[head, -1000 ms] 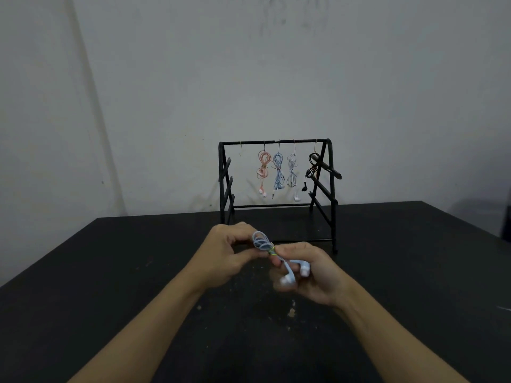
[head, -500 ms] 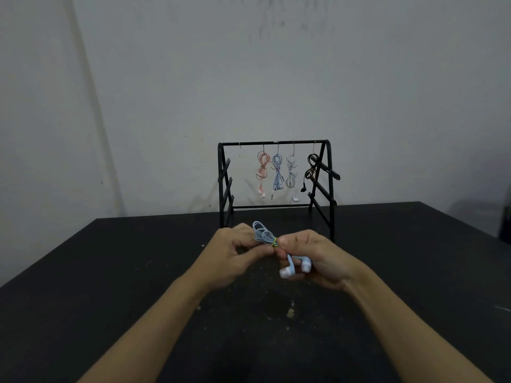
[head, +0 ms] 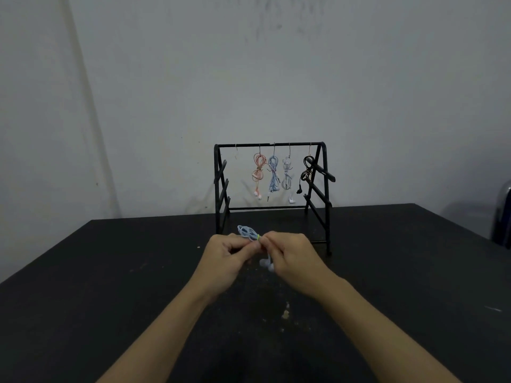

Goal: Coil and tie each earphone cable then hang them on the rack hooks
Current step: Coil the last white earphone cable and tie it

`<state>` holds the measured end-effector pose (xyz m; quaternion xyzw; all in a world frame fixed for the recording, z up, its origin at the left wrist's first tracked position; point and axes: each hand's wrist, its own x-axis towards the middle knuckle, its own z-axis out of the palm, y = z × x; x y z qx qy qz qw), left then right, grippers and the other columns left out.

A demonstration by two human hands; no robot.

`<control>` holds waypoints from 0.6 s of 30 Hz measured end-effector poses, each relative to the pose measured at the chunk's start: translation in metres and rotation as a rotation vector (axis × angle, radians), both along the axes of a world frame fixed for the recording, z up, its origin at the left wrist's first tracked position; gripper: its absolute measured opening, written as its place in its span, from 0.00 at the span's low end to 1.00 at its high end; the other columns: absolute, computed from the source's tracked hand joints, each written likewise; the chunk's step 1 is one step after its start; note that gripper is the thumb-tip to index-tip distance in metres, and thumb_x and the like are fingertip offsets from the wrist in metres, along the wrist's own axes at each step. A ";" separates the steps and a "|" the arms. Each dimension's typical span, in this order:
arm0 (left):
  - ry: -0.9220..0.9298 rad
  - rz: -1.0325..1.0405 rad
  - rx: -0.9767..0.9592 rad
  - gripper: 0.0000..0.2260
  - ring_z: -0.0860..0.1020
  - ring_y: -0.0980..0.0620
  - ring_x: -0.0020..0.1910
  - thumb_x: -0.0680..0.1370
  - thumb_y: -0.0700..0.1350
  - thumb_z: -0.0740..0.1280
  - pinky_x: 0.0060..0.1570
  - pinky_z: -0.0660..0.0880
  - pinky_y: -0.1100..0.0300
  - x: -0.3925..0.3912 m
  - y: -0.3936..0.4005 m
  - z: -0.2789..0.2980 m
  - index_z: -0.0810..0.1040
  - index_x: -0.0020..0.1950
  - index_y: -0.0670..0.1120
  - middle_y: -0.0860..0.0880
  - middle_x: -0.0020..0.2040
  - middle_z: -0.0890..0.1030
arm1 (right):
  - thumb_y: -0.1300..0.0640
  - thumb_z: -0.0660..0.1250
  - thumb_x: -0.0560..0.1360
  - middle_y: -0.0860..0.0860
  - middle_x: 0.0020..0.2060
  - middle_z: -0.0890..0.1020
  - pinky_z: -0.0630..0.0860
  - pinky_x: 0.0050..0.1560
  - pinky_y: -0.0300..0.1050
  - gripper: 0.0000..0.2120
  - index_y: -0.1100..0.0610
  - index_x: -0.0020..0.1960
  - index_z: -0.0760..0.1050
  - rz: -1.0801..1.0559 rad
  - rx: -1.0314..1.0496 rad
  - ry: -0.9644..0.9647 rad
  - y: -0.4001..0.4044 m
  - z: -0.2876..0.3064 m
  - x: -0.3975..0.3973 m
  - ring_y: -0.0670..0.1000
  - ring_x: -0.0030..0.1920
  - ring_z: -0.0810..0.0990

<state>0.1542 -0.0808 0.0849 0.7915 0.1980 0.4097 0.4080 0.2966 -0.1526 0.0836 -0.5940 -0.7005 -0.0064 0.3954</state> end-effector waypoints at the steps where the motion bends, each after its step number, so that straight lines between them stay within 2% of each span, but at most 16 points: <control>1: -0.003 -0.013 -0.027 0.09 0.72 0.61 0.31 0.76 0.39 0.66 0.34 0.68 0.68 0.001 -0.003 0.000 0.84 0.39 0.41 0.52 0.29 0.76 | 0.58 0.62 0.76 0.46 0.32 0.75 0.74 0.38 0.47 0.07 0.58 0.41 0.76 -0.001 0.018 0.040 0.000 -0.002 -0.001 0.47 0.34 0.76; 3: 0.001 -0.032 -0.060 0.08 0.76 0.63 0.33 0.77 0.40 0.65 0.36 0.70 0.72 0.002 -0.006 0.002 0.83 0.42 0.45 0.56 0.31 0.80 | 0.59 0.62 0.78 0.48 0.36 0.81 0.76 0.39 0.40 0.09 0.55 0.44 0.80 0.026 0.043 0.312 -0.002 0.001 -0.003 0.43 0.37 0.79; 5: -0.020 0.002 -0.092 0.06 0.80 0.62 0.40 0.76 0.42 0.66 0.40 0.73 0.72 0.002 -0.004 0.004 0.83 0.46 0.47 0.56 0.38 0.84 | 0.61 0.62 0.78 0.49 0.35 0.82 0.73 0.35 0.32 0.10 0.55 0.48 0.82 0.082 0.060 0.577 -0.006 0.005 -0.008 0.40 0.33 0.79; 7: -0.102 0.046 -0.165 0.05 0.81 0.59 0.45 0.75 0.42 0.68 0.44 0.75 0.71 0.001 0.000 0.005 0.82 0.47 0.50 0.54 0.43 0.85 | 0.62 0.61 0.78 0.52 0.29 0.80 0.71 0.31 0.29 0.10 0.55 0.49 0.81 0.118 0.071 0.698 -0.007 0.003 -0.010 0.42 0.28 0.78; 8: -0.158 0.043 -0.218 0.06 0.81 0.59 0.47 0.74 0.42 0.69 0.44 0.75 0.71 0.001 -0.001 0.006 0.82 0.48 0.51 0.54 0.44 0.85 | 0.62 0.62 0.78 0.55 0.28 0.79 0.72 0.32 0.29 0.10 0.55 0.51 0.81 0.134 0.064 0.737 -0.006 0.000 -0.010 0.44 0.30 0.80; 10: -0.252 0.034 -0.290 0.08 0.82 0.60 0.47 0.73 0.40 0.69 0.44 0.75 0.71 0.002 -0.004 0.009 0.82 0.50 0.49 0.53 0.44 0.85 | 0.62 0.63 0.77 0.57 0.29 0.79 0.76 0.36 0.34 0.10 0.57 0.55 0.80 0.162 0.032 0.792 -0.003 -0.004 -0.014 0.53 0.34 0.82; 12: -0.290 0.062 -0.305 0.07 0.82 0.61 0.44 0.73 0.38 0.69 0.42 0.75 0.72 0.004 -0.006 0.012 0.82 0.49 0.46 0.54 0.41 0.85 | 0.61 0.64 0.77 0.56 0.36 0.81 0.77 0.40 0.35 0.09 0.56 0.55 0.80 0.131 0.005 0.766 0.000 -0.007 -0.018 0.49 0.37 0.82; 14: -0.293 0.095 -0.302 0.05 0.82 0.61 0.41 0.74 0.39 0.69 0.39 0.75 0.72 0.003 -0.007 0.013 0.82 0.48 0.46 0.53 0.39 0.85 | 0.57 0.65 0.76 0.51 0.47 0.80 0.72 0.43 0.28 0.09 0.53 0.55 0.80 0.033 -0.028 0.633 0.001 -0.009 -0.019 0.39 0.45 0.79; 16: -0.274 0.107 -0.300 0.04 0.82 0.61 0.40 0.74 0.40 0.68 0.38 0.75 0.71 0.001 -0.006 0.014 0.82 0.46 0.47 0.52 0.40 0.85 | 0.52 0.66 0.76 0.47 0.56 0.74 0.69 0.48 0.27 0.12 0.51 0.58 0.79 -0.040 -0.056 0.585 0.002 -0.008 -0.017 0.38 0.56 0.73; 18: -0.232 0.108 -0.260 0.05 0.81 0.61 0.41 0.75 0.40 0.68 0.39 0.75 0.71 -0.002 -0.007 0.016 0.82 0.46 0.48 0.52 0.41 0.84 | 0.53 0.67 0.75 0.48 0.56 0.76 0.73 0.52 0.31 0.13 0.51 0.58 0.79 0.000 -0.016 0.675 0.000 -0.002 -0.017 0.43 0.57 0.76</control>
